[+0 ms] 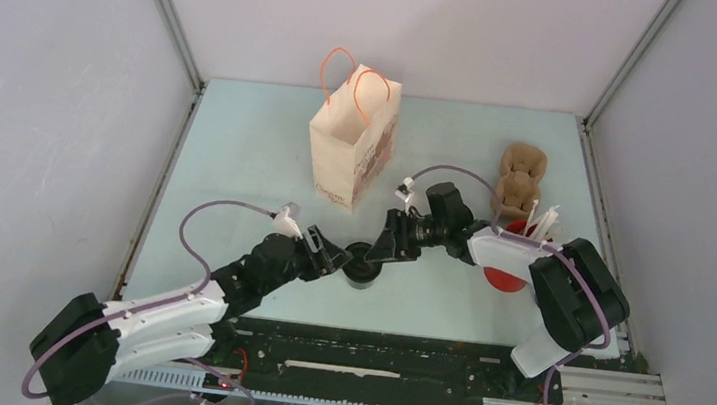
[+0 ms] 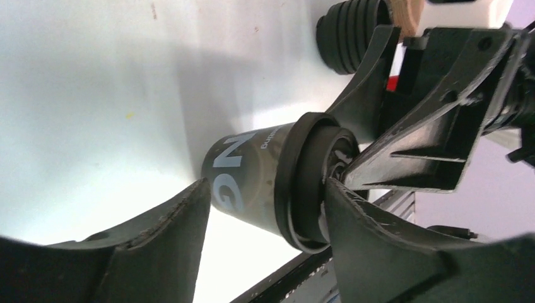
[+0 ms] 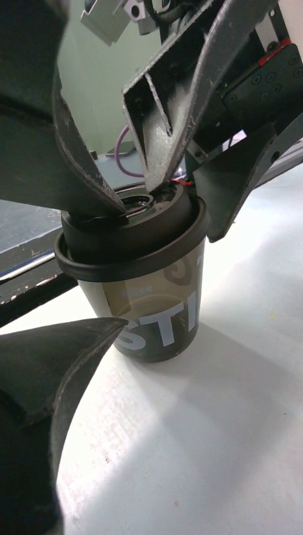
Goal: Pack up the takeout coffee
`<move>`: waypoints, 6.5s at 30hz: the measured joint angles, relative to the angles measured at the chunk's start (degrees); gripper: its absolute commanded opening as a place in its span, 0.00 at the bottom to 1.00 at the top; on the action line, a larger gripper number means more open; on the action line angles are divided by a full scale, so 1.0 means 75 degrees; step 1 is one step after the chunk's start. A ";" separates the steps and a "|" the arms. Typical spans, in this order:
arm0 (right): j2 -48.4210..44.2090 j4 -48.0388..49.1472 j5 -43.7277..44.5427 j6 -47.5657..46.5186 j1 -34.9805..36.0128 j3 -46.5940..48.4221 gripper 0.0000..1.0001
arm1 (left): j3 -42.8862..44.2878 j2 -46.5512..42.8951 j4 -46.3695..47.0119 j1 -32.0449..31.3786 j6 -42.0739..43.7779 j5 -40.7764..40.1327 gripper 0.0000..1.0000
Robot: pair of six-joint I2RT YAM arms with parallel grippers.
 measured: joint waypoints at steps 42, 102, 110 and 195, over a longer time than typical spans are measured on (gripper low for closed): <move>-0.0807 -0.1883 -0.0102 -0.0184 -0.0262 0.0015 0.82 | 0.0501 -0.1716 -0.2672 0.1367 0.0877 0.2597 0.70; 0.0315 0.0650 -0.0571 0.0828 -0.0047 -0.0309 0.77 | -0.0449 -0.0816 -0.0513 0.0799 -0.0163 0.1515 0.56; 0.0017 -0.0819 0.0262 0.0041 0.0268 0.0268 0.83 | -0.0152 -0.1422 -0.1871 0.0799 0.0332 0.1428 0.69; -0.0740 -0.1297 -0.0737 0.0122 -0.0804 0.0364 0.93 | 0.1661 -0.0009 -0.1912 0.2305 0.1696 0.2824 0.65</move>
